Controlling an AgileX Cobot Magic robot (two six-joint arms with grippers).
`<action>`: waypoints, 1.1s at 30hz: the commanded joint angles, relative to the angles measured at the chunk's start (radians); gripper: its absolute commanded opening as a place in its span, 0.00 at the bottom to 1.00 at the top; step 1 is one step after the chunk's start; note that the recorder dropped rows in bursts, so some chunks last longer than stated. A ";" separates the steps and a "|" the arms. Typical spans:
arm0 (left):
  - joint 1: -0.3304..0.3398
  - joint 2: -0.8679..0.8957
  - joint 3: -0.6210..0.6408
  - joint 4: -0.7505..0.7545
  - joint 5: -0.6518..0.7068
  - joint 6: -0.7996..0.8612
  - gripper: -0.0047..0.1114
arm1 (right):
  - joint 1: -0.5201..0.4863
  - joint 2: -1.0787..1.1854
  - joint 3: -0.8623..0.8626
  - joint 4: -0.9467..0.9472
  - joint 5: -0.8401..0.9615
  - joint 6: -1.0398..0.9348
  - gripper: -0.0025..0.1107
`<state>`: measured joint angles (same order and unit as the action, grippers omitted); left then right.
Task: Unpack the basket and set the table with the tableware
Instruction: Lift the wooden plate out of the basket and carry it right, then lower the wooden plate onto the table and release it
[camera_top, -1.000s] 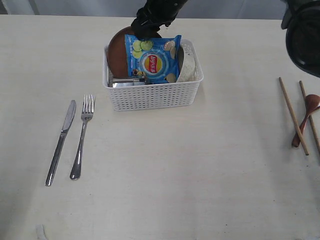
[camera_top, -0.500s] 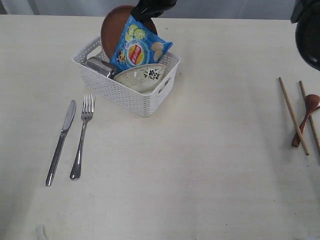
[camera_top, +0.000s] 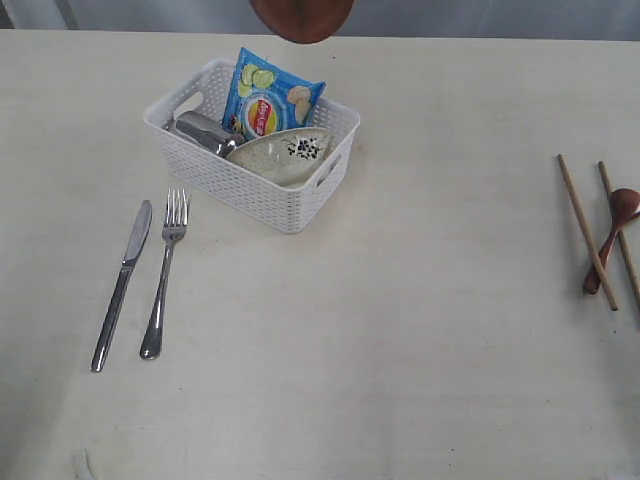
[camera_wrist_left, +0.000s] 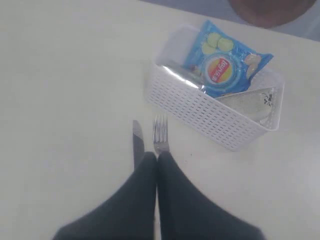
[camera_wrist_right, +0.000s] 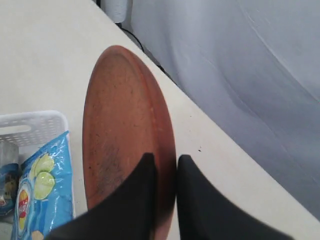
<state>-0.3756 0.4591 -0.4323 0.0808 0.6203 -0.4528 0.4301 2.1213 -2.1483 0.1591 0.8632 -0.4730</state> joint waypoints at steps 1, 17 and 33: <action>-0.007 -0.006 0.006 -0.007 -0.009 0.004 0.04 | -0.085 -0.031 -0.007 -0.030 0.067 0.147 0.02; -0.007 -0.006 0.006 -0.007 -0.009 0.004 0.04 | -0.466 -0.035 0.321 0.135 0.136 0.307 0.02; -0.007 -0.006 0.006 -0.007 -0.013 0.011 0.04 | -0.558 0.060 0.537 0.287 -0.012 0.176 0.02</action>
<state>-0.3756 0.4591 -0.4323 0.0808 0.6203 -0.4472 -0.1242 2.1519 -1.6204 0.4373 0.8648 -0.2648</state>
